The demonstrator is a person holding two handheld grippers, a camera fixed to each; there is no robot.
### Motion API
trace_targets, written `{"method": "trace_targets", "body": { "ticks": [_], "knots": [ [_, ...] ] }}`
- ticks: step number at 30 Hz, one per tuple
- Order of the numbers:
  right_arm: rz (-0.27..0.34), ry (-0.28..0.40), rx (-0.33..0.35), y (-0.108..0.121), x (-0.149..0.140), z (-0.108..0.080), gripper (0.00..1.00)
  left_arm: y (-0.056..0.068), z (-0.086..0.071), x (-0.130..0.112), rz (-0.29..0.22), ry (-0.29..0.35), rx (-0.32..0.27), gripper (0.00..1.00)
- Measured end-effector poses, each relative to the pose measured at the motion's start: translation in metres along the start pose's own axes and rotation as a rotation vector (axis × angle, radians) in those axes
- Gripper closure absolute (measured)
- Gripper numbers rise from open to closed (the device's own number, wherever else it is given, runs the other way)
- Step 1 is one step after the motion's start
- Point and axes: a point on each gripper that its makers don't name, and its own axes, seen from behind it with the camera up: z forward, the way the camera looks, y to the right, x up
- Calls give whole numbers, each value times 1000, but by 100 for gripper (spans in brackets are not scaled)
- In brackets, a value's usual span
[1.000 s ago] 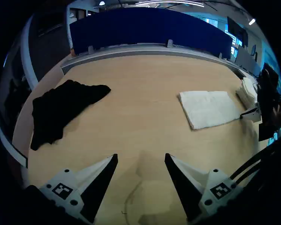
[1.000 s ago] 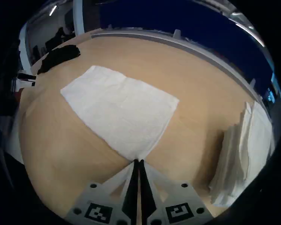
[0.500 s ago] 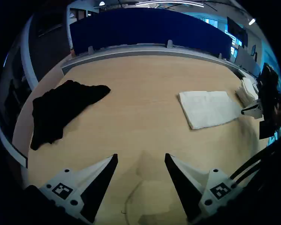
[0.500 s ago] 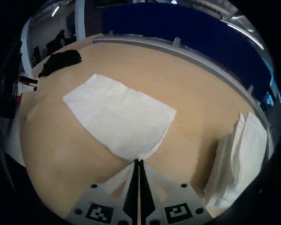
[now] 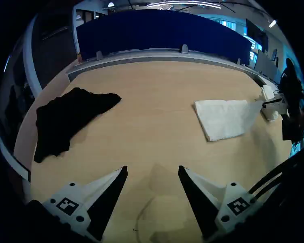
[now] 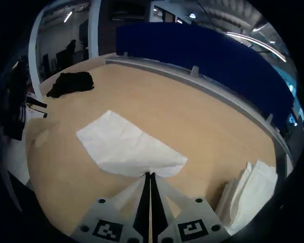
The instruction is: Fold towel
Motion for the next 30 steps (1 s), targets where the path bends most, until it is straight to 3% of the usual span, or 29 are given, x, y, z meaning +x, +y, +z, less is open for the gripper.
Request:
{"method": "trace_targets", "body": {
  "ticks": [17,23,30],
  "knots": [
    [-70,34,38,-17,40,11,96,-3,0,6,-8,15,5,7],
    [-125,56,85,-43,70,28,96,-5,-6,11,-16,34,18,7],
    [-190,58,166,-95,91,55,95,-10,-15,16,-62,61,27,7]
  ]
}}
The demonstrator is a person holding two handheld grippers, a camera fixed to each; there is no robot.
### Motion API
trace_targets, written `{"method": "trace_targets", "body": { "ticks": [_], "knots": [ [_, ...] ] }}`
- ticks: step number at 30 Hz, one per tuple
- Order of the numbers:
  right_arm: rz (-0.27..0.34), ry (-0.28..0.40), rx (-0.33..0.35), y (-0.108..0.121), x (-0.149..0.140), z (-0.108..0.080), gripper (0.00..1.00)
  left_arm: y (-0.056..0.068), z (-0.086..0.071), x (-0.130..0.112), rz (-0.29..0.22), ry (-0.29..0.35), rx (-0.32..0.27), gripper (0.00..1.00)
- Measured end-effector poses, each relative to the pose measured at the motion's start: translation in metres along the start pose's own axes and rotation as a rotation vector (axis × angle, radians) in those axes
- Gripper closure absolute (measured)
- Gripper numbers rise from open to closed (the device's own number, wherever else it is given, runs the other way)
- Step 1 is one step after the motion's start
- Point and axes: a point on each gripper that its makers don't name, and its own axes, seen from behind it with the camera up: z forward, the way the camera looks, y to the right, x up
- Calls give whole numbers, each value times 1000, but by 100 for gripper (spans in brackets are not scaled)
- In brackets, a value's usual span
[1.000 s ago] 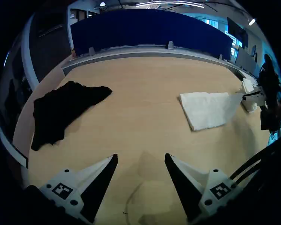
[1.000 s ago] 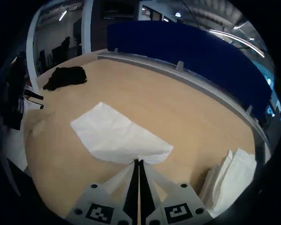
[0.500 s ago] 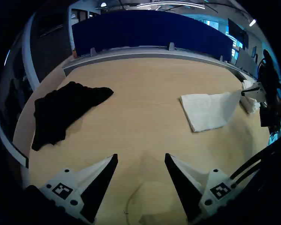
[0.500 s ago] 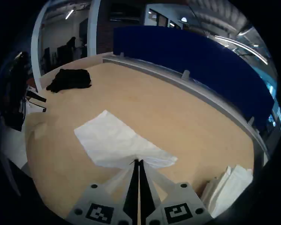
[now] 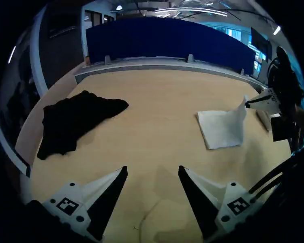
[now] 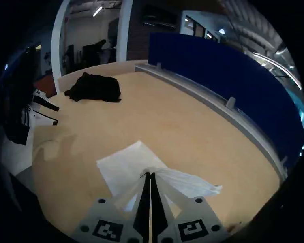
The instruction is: Fold towel
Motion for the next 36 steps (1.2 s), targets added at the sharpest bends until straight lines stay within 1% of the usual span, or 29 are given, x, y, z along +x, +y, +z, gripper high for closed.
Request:
{"method": "trace_targets", "body": {
  "ticks": [5,8,12,15,18,32,33,34,36],
  "knots": [
    [-28,-15,65,-36,7,29,95,-4,-6,2,-25,13,9,7],
    [-42,-36,96,-55,2,48,95,-6,-9,1,-35,15,15,7],
    [-37,-75,140,-79,-13,71,95,-8,-10,-4,-47,10,23,7],
    [-26,-105,164,-92,-25,83,95,-9,-11,-8,-53,9,26,7],
    [-17,-118,170,-95,-33,88,95,-9,-11,-9,-57,9,26,7],
    [6,-103,161,-90,-30,85,94,-7,-9,-6,-46,13,21,7],
    [8,-101,162,-91,-30,84,91,-7,-9,-6,-46,13,21,7],
    [10,-100,164,-91,-30,84,86,-7,-9,-6,-46,12,21,7],
    [14,-96,168,-91,-30,82,70,-7,-9,-6,-46,12,21,7]
  ]
}}
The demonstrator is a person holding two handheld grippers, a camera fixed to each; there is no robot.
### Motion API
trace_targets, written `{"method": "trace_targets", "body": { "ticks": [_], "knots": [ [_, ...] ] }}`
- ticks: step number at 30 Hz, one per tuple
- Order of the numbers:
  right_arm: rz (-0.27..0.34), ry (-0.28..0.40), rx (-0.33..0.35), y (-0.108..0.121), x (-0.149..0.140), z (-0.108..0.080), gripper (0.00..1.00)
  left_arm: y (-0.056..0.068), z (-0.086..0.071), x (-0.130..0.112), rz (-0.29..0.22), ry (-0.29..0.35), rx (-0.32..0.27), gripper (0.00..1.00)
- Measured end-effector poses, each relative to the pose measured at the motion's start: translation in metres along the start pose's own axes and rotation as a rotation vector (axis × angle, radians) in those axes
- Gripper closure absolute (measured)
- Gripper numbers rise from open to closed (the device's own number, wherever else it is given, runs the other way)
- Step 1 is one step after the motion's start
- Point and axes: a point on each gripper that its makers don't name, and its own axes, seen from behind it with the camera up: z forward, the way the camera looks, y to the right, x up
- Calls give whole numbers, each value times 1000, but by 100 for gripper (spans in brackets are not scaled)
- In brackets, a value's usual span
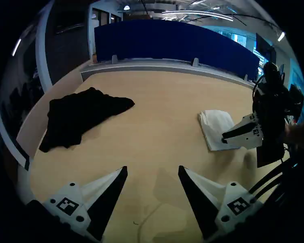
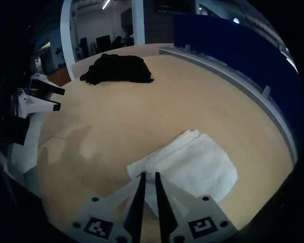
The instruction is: Fold towel
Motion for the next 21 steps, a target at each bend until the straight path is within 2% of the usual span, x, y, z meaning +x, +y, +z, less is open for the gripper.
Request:
{"method": "trace_targets", "body": {
  "ticks": [4,6,9,21],
  "knots": [
    [6,9,-4,1,0,-5,37,0,0,-1,2,-1,1,7],
    [8,14,-14,4,1,-8,30,-1,0,-1,3,-1,1,7],
    [13,16,-26,8,-1,-12,27,-1,1,0,4,-1,0,7],
    [42,0,-86,29,-23,-34,26,0,5,1,16,-4,-5,7]
  ]
}}
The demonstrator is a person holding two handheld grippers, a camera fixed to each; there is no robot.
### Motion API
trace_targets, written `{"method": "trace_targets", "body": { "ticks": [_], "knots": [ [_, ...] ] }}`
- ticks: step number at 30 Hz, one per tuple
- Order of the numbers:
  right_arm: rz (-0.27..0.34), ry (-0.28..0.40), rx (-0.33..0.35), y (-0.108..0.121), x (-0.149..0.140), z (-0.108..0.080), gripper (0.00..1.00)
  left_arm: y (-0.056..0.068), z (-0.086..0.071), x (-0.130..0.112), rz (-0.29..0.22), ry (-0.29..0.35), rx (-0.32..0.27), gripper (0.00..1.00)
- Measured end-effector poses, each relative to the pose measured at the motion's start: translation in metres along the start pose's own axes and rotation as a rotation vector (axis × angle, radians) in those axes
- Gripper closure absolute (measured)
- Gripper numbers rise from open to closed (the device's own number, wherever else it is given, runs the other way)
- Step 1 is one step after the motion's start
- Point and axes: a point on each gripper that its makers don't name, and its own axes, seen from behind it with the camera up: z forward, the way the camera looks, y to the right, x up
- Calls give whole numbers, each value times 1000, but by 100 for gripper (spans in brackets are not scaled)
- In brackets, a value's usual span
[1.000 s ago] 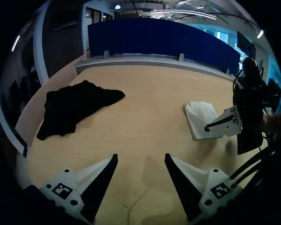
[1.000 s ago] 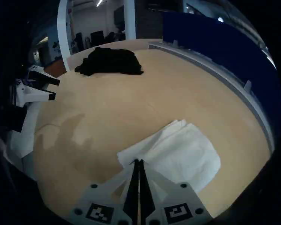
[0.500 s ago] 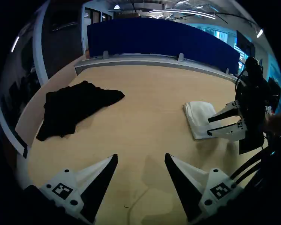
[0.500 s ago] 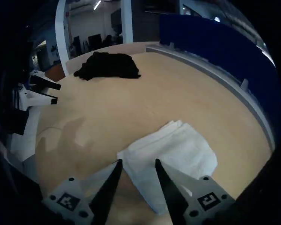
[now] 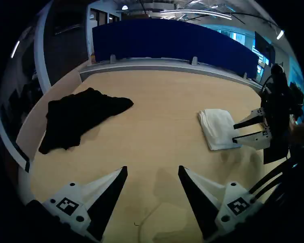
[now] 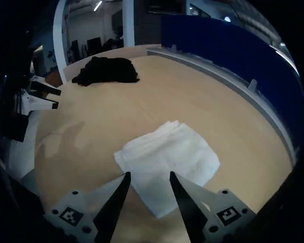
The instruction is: Fold towel
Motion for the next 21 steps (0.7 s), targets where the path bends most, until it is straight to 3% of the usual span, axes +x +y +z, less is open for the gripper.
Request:
{"method": "trace_targets", "body": {
  "ticks": [12,21],
  "knots": [
    [44,-51,-52,16,-45,-23,26,4,4,3,14,-1,-8,7],
    [58,-64,-60,17,-58,-28,26,8,4,4,22,0,-15,7]
  ]
}}
